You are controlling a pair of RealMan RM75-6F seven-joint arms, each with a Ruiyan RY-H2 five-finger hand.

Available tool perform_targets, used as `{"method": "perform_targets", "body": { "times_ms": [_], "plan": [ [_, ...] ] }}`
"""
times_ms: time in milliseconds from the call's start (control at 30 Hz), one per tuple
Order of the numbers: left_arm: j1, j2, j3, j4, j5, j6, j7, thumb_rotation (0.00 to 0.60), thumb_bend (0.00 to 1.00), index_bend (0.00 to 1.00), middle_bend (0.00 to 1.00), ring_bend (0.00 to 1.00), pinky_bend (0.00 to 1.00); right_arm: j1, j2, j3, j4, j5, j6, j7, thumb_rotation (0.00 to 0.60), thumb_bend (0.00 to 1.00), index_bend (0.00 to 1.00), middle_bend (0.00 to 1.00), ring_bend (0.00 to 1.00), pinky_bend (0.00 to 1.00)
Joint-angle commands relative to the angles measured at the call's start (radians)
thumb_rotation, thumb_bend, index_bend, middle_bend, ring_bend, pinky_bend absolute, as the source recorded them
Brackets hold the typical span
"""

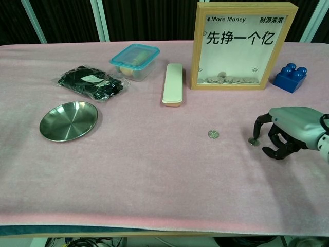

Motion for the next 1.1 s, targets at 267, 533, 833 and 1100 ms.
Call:
{"method": "perform_targets", "body": {
  "times_ms": [267, 533, 833, 1100],
  "plan": [
    [-0.001, 0.000, 0.000, 0.000, -0.001, -0.001, 0.000, 0.600, 0.37, 0.05, 0.00, 0.00, 0.00, 0.000, -0.005, 0.003, -0.003, -0.010, 0.007, -0.001, 0.600, 0.35, 0.40, 0.81, 0.88, 0.92],
    [0.000, 0.000, -0.001, 0.000, -0.002, -0.001, 0.000, 0.600, 0.37, 0.05, 0.00, 0.00, 0.00, 0.000, -0.010, 0.001, -0.004, -0.013, 0.003, 0.000, 0.600, 0.35, 0.40, 0.81, 0.87, 0.92],
    [0.000, 0.000, -0.002, -0.001, -0.004, -0.001, 0.000, 0.600, 0.37, 0.05, 0.00, 0.00, 0.00, 0.000, -0.018, 0.002, 0.006, -0.009, -0.002, -0.001, 0.600, 0.35, 0.40, 0.81, 0.87, 0.92],
    [0.000, 0.000, -0.002, -0.001, -0.006, -0.002, 0.002, 0.600, 0.37, 0.05, 0.00, 0.00, 0.00, 0.000, -0.020, 0.005, 0.011, -0.012, -0.003, 0.004, 0.600, 0.35, 0.40, 0.81, 0.87, 0.92]
  ]
}}
